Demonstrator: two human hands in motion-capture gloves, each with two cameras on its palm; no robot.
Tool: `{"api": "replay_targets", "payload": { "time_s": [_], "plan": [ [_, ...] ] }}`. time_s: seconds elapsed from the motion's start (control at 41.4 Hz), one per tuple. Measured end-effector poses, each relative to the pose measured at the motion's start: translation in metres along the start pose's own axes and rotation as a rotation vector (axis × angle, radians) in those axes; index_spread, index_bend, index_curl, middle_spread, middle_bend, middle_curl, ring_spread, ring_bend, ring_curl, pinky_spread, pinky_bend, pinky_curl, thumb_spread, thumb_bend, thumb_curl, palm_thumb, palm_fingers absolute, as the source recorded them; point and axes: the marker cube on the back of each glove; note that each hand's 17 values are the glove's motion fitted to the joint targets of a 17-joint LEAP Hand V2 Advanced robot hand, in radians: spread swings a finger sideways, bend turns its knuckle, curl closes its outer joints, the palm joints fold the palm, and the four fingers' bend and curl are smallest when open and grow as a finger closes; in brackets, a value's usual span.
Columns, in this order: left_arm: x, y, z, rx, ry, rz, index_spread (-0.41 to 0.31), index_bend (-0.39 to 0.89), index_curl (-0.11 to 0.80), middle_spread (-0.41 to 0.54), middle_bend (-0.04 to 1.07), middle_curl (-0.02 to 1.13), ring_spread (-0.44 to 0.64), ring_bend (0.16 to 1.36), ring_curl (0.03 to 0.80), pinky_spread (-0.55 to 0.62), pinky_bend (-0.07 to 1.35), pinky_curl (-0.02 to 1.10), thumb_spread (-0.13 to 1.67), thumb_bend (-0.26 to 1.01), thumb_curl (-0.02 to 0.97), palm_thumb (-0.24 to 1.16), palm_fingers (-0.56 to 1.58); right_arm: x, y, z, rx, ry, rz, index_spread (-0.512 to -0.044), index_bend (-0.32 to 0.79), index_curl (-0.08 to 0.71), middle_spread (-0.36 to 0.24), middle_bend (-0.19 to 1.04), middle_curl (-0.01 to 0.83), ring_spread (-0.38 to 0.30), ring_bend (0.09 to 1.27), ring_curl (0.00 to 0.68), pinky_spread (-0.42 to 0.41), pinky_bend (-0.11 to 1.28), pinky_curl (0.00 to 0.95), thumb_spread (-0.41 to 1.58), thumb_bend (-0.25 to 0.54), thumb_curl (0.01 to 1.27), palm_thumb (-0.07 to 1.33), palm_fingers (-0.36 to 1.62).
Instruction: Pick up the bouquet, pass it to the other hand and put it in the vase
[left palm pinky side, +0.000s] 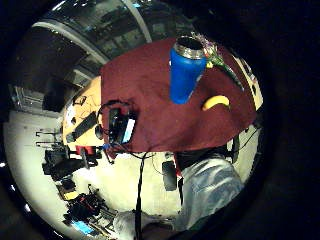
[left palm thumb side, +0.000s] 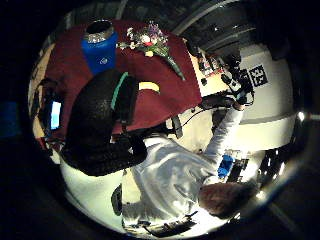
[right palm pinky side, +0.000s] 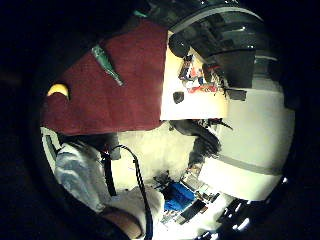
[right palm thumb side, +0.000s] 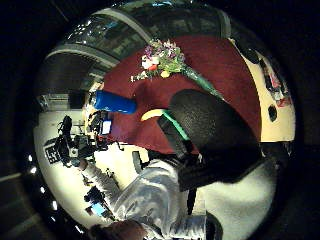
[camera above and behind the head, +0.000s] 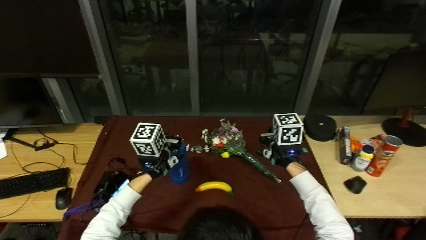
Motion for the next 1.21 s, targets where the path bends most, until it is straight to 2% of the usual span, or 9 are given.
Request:
{"api": "replay_targets", "payload": {
  "time_s": [0.097, 0.169, 0.411, 0.507, 0.701, 0.822, 0.942, 1.184, 1.208],
  "plan": [
    [0.003, 0.002, 0.003, 0.000, -0.016, 0.002, -0.007, 0.16, 0.084, 0.080, 0.20, 0.11, 0.13, 0.47, 0.144, 0.13, 0.35, 0.13, 0.66, 0.17, 0.089, 0.29, 0.46, 0.003, 0.002, 0.001, 0.003, 0.008, 0.009, -0.260, 0.01, 0.001, 0.023, 0.14, 0.036, 0.109, 0.47, 0.126, 0.186, 0.65, 0.194, 0.63, 0.193, 0.08, 0.32, 0.15],
    [0.008, 0.004, 0.004, -0.001, -0.025, 0.012, -0.008, 0.15, 0.112, 0.095, 0.19, 0.14, 0.16, 0.49, 0.178, 0.16, 0.35, 0.16, 0.81, 0.17, 0.111, 0.30, 0.44, 0.006, 0.009, 0.001, 0.021, 0.004, 0.012, -0.301, 0.04, 0.008, 0.028, 0.17, 0.063, 0.131, 0.51, 0.160, 0.218, 0.70, 0.235, 0.78, 0.189, 0.10, 0.33, 0.11],
    [0.015, -0.002, 0.006, 0.012, -0.007, 0.045, -0.009, 0.15, 0.177, 0.121, 0.18, 0.21, 0.21, 0.52, 0.221, 0.21, 0.36, 0.22, 1.07, 0.12, 0.173, 0.31, 0.40, 0.005, 0.006, -0.006, 0.067, -0.048, -0.020, -0.363, 0.09, 0.040, 0.045, 0.20, 0.134, 0.161, 0.60, 0.212, 0.262, 0.75, 0.286, 1.05, 0.148, 0.14, 0.35, 0.06],
    [0.015, -0.004, 0.010, 0.025, 0.025, 0.049, -0.009, 0.15, 0.195, 0.126, 0.18, 0.23, 0.22, 0.52, 0.231, 0.21, 0.36, 0.23, 1.11, 0.10, 0.193, 0.31, 0.39, -0.002, 0.000, -0.010, 0.074, -0.061, -0.030, -0.364, 0.08, 0.045, 0.047, 0.27, 0.180, 0.157, 0.63, 0.228, 0.269, 0.73, 0.289, 1.10, 0.127, 0.16, 0.35, 0.12],
    [0.018, 0.001, 0.018, 0.069, 0.068, 0.058, 0.002, 0.14, 0.220, 0.131, 0.18, 0.26, 0.23, 0.54, 0.247, 0.22, 0.37, 0.26, 1.16, 0.06, 0.224, 0.31, 0.37, -0.006, -0.001, -0.013, 0.031, -0.112, -0.032, -0.339, 0.05, 0.046, 0.071, 0.29, 0.229, 0.148, 0.68, 0.260, 0.274, 0.79, 0.319, 1.14, 0.081, 0.19, 0.36, 0.16],
    [0.022, 0.001, 0.019, 0.101, 0.081, 0.084, 0.018, 0.13, 0.224, 0.140, 0.19, 0.27, 0.23, 0.55, 0.258, 0.22, 0.37, 0.28, 1.17, 0.03, 0.239, 0.30, 0.35, -0.002, -0.008, -0.015, 0.064, -0.157, -0.024, -0.271, 0.07, 0.051, 0.105, 0.31, 0.255, 0.151, 0.71, 0.274, 0.274, 0.80, 0.326, 1.12, 0.047, 0.21, 0.37, 0.23],
    [0.025, 0.004, 0.020, 0.117, 0.093, 0.103, 0.040, 0.11, 0.219, 0.153, 0.18, 0.28, 0.24, 0.57, 0.270, 0.23, 0.40, 0.30, 1.17, -0.01, 0.249, 0.29, 0.30, 0.014, -0.032, -0.014, 0.117, -0.169, 0.056, -0.224, 0.09, 0.070, 0.103, 0.34, 0.283, 0.129, 0.73, 0.286, 0.267, 0.78, 0.325, 1.11, 0.027, 0.24, 0.40, 0.33],
    [0.038, 0.014, 0.021, 0.119, 0.112, 0.149, 0.053, 0.12, 0.220, 0.160, 0.19, 0.30, 0.25, 0.60, 0.283, 0.24, 0.42, 0.32, 1.17, -0.02, 0.267, 0.30, 0.27, 0.047, -0.097, 0.022, 0.088, -0.262, 0.177, -0.195, 0.08, 0.101, 0.085, 0.32, 0.314, 0.066, 0.73, 0.313, 0.240, 0.78, 0.337, 1.10, -0.002, 0.28, 0.47, 0.42],
    [0.041, 0.015, 0.022, 0.108, 0.132, 0.162, 0.053, 0.12, 0.220, 0.161, 0.19, 0.30, 0.25, 0.60, 0.283, 0.24, 0.42, 0.32, 1.16, -0.02, 0.268, 0.29, 0.26, 0.049, -0.105, 0.030, 0.086, -0.267, 0.189, -0.195, 0.05, 0.094, 0.075, 0.32, 0.316, 0.041, 0.76, 0.327, 0.213, 0.80, 0.348, 1.10, 0.003, 0.29, 0.49, 0.45]
  ]
}}
